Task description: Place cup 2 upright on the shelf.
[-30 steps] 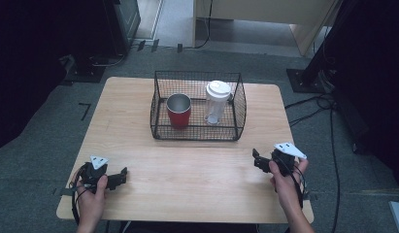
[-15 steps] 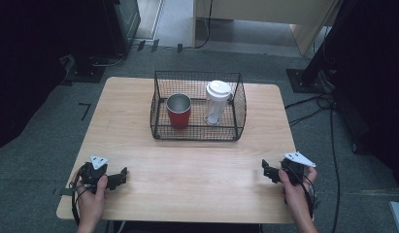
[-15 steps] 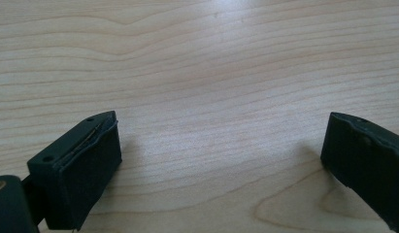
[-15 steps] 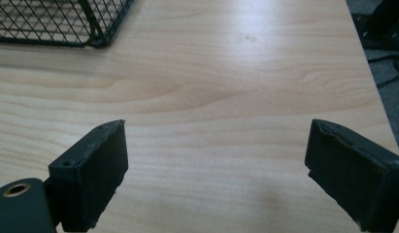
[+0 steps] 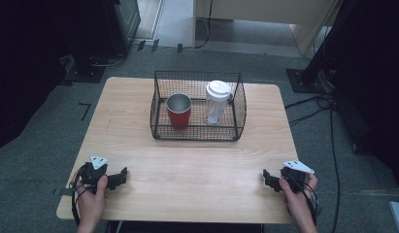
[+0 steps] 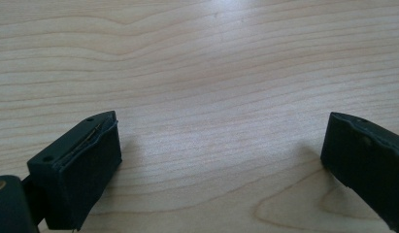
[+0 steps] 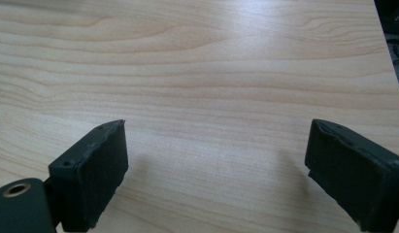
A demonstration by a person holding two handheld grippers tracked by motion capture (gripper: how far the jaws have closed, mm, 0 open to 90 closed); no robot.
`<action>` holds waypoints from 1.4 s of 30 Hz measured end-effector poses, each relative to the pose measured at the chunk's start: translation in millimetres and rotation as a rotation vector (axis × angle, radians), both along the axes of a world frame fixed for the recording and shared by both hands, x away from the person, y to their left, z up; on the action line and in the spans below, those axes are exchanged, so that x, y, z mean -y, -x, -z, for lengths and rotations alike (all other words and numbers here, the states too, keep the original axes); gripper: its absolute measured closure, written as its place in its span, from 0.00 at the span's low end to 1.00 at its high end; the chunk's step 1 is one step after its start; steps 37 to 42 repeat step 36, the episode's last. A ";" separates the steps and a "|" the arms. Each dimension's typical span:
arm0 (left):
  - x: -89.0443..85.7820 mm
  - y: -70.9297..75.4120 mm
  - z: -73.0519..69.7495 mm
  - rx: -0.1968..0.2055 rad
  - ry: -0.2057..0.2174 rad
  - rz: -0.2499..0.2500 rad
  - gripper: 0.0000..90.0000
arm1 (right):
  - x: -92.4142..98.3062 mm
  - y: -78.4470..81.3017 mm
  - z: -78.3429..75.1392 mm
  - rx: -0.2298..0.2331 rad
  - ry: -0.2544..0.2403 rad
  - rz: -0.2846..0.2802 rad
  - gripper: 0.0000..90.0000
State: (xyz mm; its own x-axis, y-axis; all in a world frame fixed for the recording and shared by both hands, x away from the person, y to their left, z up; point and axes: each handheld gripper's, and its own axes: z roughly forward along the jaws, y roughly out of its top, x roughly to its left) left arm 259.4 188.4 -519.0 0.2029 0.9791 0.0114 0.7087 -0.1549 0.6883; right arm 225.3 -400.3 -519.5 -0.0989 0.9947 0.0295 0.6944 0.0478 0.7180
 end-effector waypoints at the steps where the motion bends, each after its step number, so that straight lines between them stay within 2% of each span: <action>1: 0.0 0.0 0.0 0.000 0.000 0.000 0.02 | -0.5 0.0 0.9 -0.004 0.003 -0.001 0.09; 4: 0.0 0.0 0.0 0.000 0.000 0.000 0.02 | -2.2 0.7 3.7 -0.008 0.015 -0.008 0.09; 11: 0.0 0.0 0.0 0.000 0.000 0.000 0.01 | -0.1 1.4 6.7 0.009 0.001 -0.019 0.06; 18: 0.0 0.0 0.0 0.000 0.000 0.000 0.01 | 1.5 0.9 7.1 -0.004 0.004 -0.057 0.02; 24: 0.1 0.0 0.0 0.000 0.000 0.000 0.01 | 1.2 0.0 7.4 -0.009 0.004 -0.067 0.00; 32: 5.0 1.8 0.0 0.000 0.001 -0.054 0.01 | 1.9 -1.0 7.3 -0.010 0.004 -0.078 0.00; 35: 8.4 4.1 0.3 0.004 0.003 -0.099 0.01 | 1.9 -1.0 7.3 -0.011 0.005 -0.077 0.00; 42: 8.8 4.7 0.1 0.001 0.002 -0.102 0.01 | 1.9 -1.0 7.3 -0.011 0.004 -0.077 0.00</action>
